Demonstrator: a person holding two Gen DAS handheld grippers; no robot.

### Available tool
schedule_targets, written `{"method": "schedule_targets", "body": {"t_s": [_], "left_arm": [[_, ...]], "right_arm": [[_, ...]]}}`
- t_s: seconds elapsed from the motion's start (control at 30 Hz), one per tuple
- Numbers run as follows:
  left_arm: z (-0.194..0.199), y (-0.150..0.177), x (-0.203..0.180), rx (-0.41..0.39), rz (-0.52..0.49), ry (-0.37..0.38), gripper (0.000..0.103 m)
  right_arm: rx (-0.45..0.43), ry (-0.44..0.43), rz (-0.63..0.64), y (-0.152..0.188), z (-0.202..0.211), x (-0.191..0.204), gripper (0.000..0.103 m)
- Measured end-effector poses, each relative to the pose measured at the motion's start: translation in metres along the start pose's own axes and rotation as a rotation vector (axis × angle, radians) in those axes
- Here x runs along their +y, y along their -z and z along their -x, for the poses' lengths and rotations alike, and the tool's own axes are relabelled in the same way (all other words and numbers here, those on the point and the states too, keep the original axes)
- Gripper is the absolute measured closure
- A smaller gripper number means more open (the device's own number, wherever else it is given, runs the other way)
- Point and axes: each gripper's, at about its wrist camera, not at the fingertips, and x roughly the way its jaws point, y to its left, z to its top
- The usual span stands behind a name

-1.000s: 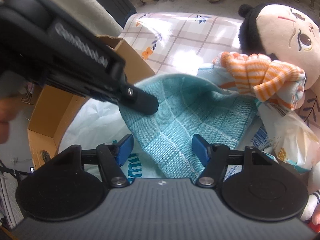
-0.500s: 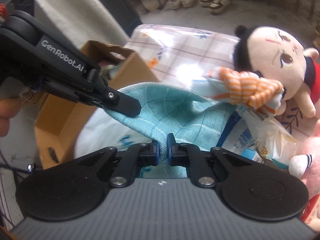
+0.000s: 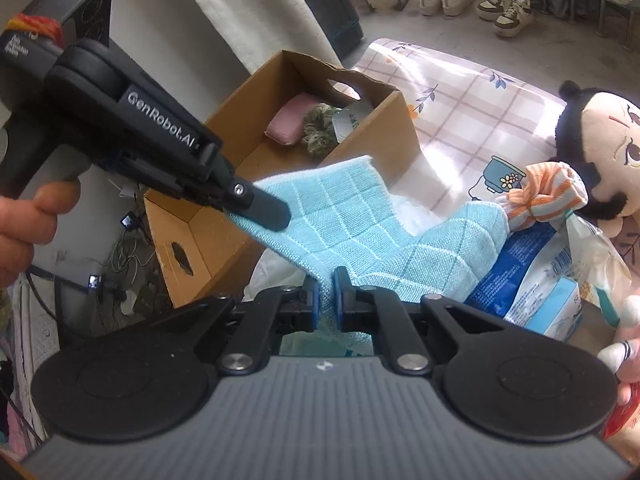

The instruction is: Organize soft objects

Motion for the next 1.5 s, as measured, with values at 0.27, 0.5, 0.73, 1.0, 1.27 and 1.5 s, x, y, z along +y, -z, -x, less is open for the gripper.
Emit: {"method": "schedule_targets", "body": {"t_s": [0.27,0.5,0.73,1.0,1.27,1.5], "left_arm": [[-0.002,-0.005,-0.015,-0.081,-0.042,-0.027,0.064],[-0.035,-0.003,-0.040,-0.047,-0.138,-0.078,0.062],[-0.064,0.002,-0.065,0.003,-0.205,-0.091,0.062],[-0.096,0.001,-0.084,0.031,-0.309,-0.164,0.062],[-0.119,-0.004,-0.089,0.064,-0.343,-0.236,0.062],[-0.125,-0.008,-0.087,0.074,-0.338,-0.238,0.062]], "right_arm": [[-0.095,0.102,-0.232,0.019,0.028,-0.054,0.097],[-0.179,0.217,-0.448,0.055,0.060,-0.122,0.098],[-0.293,0.280,-0.558,0.078,0.097,-0.162,0.099],[-0.290,0.100,-0.712,0.103,0.085,-0.172,0.070],[-0.151,0.206,-0.519,0.103,0.027,-0.135,0.044],[-0.025,0.320,-0.202,0.073,-0.032,-0.102,0.039]]}}
